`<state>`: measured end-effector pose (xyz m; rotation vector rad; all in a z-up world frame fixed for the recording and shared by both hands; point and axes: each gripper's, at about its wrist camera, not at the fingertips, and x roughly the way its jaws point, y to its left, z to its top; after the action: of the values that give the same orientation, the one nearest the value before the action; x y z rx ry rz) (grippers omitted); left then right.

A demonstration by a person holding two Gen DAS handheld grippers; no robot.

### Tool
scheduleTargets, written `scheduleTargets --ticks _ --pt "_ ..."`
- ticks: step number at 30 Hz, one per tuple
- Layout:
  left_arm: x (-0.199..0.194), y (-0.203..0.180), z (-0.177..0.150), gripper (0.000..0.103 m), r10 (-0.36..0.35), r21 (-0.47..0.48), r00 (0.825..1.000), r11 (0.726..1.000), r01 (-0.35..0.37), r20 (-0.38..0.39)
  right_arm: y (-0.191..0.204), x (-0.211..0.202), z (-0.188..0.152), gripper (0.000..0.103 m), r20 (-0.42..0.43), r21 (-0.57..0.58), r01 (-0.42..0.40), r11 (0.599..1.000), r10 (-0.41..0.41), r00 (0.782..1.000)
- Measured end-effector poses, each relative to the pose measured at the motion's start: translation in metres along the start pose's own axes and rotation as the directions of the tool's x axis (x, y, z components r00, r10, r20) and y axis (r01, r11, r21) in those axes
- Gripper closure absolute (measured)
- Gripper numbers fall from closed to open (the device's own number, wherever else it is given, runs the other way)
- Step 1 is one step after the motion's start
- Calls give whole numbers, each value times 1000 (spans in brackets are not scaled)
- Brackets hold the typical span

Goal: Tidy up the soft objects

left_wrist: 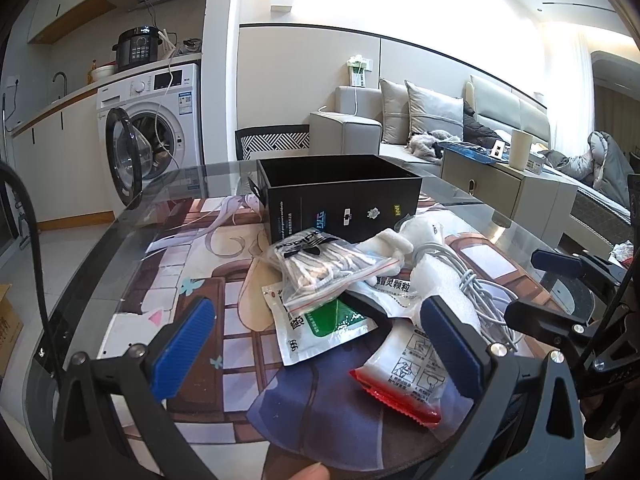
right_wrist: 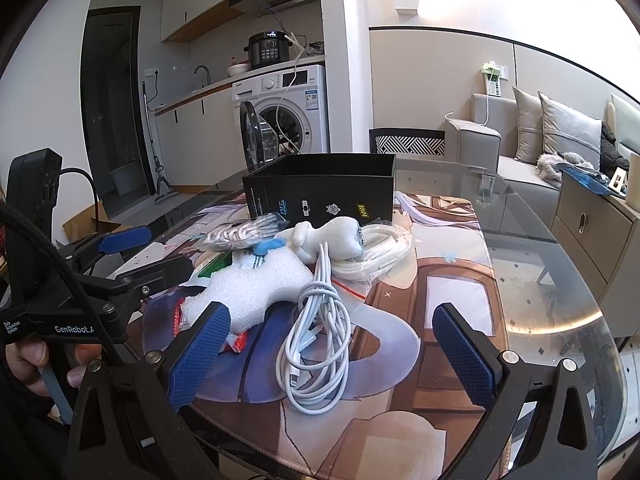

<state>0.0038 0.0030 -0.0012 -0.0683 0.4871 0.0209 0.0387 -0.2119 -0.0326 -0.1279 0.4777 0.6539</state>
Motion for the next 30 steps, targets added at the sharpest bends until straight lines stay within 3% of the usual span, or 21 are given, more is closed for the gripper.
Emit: scheduleTargets --ticks 13,23,30 --pt "8 -4 -1 0 16 23 1000 1000 -16 -3 -3 24 -3 0 -103 -37 73 997 -76 992" --pt "16 -9 -5 0 5 54 1000 999 -3 -30 -10 46 -3 1 -189 -8 80 997 -80 979" --pt "15 -13 -6 0 -17 53 999 998 19 -36 -9 56 1 23 -205 -2 35 999 -35 978"
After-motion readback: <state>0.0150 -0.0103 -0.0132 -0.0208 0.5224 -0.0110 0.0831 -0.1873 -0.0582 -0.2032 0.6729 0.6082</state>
